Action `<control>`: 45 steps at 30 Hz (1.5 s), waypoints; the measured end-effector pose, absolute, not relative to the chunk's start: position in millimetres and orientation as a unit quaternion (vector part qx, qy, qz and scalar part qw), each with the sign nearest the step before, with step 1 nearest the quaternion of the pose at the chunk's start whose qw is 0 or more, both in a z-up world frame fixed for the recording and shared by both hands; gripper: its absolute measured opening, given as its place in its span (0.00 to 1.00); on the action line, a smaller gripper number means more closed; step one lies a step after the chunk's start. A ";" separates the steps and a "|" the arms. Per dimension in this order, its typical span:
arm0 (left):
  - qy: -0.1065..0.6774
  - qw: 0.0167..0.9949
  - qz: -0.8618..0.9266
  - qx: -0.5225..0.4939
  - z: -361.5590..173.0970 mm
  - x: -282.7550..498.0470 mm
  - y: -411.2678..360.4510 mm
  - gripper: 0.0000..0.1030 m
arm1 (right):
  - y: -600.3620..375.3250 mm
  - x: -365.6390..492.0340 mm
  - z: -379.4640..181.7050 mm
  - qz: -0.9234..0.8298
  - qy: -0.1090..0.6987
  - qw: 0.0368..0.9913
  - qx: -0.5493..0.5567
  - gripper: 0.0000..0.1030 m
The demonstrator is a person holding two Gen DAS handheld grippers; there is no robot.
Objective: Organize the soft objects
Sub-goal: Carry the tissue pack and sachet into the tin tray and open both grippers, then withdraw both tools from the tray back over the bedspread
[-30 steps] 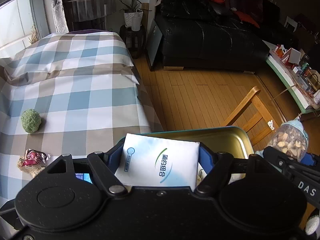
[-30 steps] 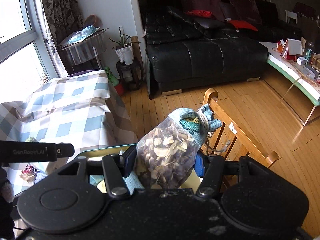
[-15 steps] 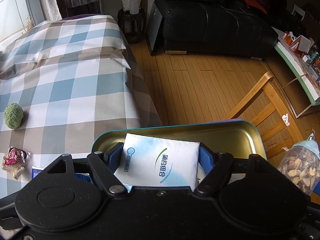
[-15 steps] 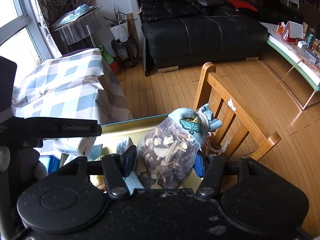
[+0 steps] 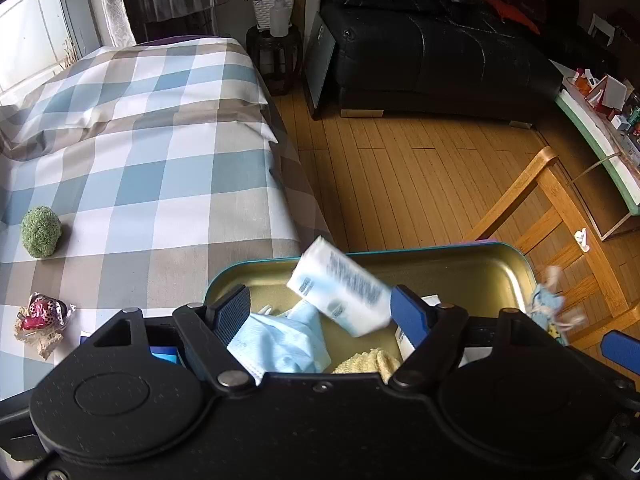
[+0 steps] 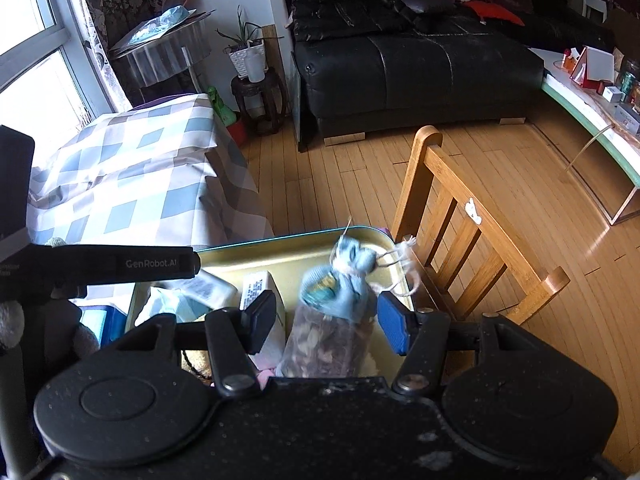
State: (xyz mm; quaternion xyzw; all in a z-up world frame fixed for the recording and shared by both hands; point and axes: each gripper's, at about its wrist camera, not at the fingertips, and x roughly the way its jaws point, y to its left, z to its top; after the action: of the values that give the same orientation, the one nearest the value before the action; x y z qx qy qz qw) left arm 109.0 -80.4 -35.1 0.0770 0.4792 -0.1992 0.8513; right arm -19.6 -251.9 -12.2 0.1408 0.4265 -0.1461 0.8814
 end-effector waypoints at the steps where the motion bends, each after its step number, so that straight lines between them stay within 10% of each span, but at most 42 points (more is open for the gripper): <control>1: 0.478 0.852 -0.200 0.078 -34.2 108.5 -80.1 0.70 | -251.5 -19.9 -11.9 -0.145 0.426 0.882 0.141 0.55; 45: 0.467 0.864 -0.171 0.078 -4.7 59.4 7.2 0.71 | -217.9 -36.6 1.6 -0.154 0.370 0.908 0.124 0.65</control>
State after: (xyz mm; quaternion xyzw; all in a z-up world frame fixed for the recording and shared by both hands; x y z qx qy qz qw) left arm 59.4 7.2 -4.7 0.0780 0.4672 -0.1713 0.8639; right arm -36.6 -217.9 1.6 0.1242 0.3698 -0.1543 0.9077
